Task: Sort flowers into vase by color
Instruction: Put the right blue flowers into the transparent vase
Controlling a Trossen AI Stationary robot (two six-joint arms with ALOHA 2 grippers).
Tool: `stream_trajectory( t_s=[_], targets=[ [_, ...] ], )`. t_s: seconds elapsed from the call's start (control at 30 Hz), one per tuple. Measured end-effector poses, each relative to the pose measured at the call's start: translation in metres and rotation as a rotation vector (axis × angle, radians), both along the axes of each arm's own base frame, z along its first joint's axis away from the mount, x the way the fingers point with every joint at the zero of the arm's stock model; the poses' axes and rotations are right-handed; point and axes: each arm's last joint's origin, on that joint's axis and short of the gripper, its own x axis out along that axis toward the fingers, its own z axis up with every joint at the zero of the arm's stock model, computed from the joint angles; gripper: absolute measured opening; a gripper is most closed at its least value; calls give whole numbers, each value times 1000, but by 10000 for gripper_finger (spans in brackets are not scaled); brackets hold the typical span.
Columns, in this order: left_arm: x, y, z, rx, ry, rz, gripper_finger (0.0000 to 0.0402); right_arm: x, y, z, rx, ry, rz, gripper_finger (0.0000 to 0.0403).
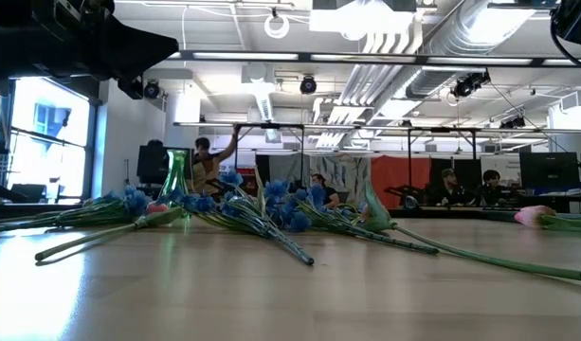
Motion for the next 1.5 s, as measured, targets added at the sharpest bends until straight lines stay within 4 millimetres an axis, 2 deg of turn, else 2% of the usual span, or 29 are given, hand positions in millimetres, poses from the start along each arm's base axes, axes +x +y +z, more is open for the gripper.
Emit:
stream_trajectory(
  t_s=[0.47, 0.73, 0.97, 1.17, 1.33, 1.5],
  targets=[
    [0, 0, 0, 0, 0, 2, 0, -3, 1, -2, 72, 143, -33, 131],
    [0, 0, 0, 0, -1, 2, 0, -4, 3, 12, 83, 207, -30, 119],
    [0, 0, 0, 0, 0, 3, 0, -3, 4, 13, 102, 224, -37, 104],
    [0, 0, 0, 0, -1, 3, 0, -1, 5, 13, 108, 245, -43, 70],
    [0, 0, 0, 0, -1, 3, 0, 6, 9, 15, 152, 243, -42, 16],
    [0, 0, 0, 0, -1, 3, 0, 24, 11, 17, 145, 206, -26, 12]
  ],
)
